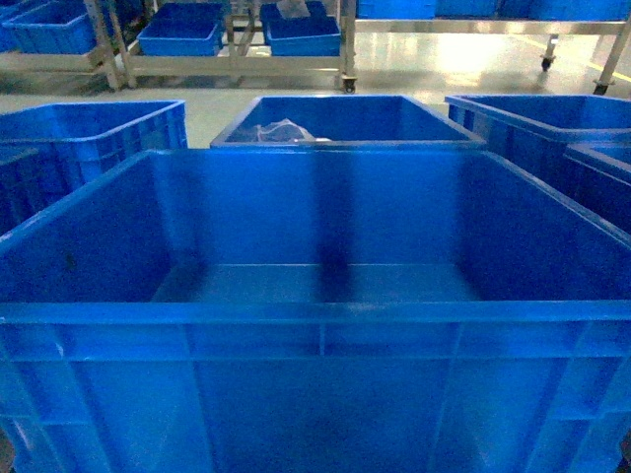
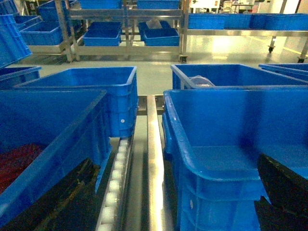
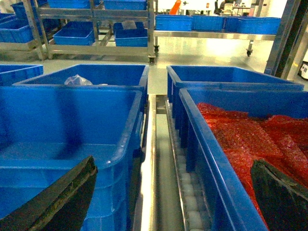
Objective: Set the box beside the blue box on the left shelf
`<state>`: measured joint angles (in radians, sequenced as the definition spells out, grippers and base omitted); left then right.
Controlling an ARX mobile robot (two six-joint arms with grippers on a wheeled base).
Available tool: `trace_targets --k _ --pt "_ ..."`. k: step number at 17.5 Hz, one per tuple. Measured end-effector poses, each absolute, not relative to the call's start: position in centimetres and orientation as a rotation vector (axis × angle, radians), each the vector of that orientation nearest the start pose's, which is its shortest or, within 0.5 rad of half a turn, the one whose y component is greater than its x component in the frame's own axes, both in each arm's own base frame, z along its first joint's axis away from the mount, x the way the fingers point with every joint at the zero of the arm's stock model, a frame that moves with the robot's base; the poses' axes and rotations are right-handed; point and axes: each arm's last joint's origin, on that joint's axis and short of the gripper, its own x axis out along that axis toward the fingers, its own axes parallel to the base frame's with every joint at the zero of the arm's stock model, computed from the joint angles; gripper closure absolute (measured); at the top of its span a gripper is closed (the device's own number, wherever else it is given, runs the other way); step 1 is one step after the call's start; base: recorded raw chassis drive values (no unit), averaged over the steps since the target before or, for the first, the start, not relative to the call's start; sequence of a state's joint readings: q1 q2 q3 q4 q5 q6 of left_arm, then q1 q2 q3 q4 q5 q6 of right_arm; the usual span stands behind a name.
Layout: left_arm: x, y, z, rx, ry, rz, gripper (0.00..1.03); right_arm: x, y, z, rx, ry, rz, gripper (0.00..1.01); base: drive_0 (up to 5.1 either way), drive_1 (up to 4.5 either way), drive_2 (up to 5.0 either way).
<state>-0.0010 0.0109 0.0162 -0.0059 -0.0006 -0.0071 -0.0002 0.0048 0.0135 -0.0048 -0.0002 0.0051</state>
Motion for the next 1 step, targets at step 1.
trace_targets --k 1 --pt "9.74 -0.01 16.76 -0.007 0.001 -0.001 0.05 9.72 0.00 16.73 0.006 -0.004 0.000 0.03 0.0 0.00 0.0"
